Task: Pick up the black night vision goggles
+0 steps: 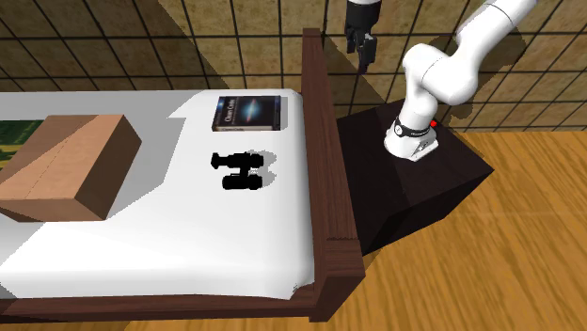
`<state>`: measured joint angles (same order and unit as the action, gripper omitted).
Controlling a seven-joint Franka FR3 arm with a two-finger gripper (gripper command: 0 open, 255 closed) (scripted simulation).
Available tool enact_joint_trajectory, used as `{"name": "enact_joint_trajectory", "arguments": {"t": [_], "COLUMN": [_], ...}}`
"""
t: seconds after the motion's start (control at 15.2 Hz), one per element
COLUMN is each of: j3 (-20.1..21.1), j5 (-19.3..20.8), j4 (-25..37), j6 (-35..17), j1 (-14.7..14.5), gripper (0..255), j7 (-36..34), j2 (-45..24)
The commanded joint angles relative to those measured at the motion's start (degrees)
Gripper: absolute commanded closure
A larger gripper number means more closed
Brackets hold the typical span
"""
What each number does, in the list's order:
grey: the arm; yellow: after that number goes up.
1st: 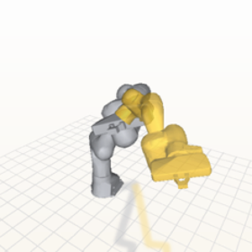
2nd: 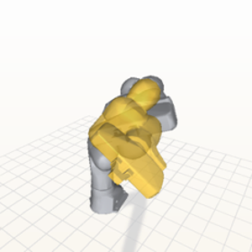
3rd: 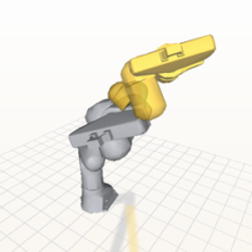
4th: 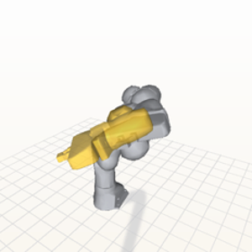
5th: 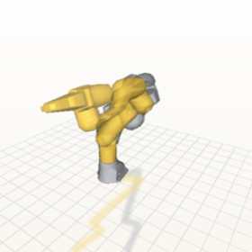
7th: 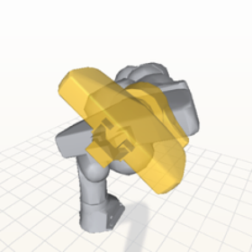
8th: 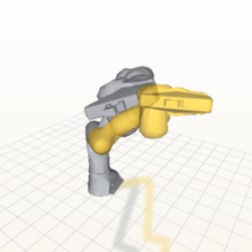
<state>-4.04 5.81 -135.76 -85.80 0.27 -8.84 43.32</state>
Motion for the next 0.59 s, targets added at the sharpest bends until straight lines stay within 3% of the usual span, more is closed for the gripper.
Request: {"name": "enact_joint_trajectory", "arguments": {"t": [0.0,0.53], "j3": [0.0,-0.8], "j5": [0.0,-0.7], "j4": [0.0,-0.8], "j6": [0.0,-16.2], "j1": [0.0,-0.1], "gripper": [0,0], "j7": [0.0,-2.3], "j2": [0.0,-13.1]}}
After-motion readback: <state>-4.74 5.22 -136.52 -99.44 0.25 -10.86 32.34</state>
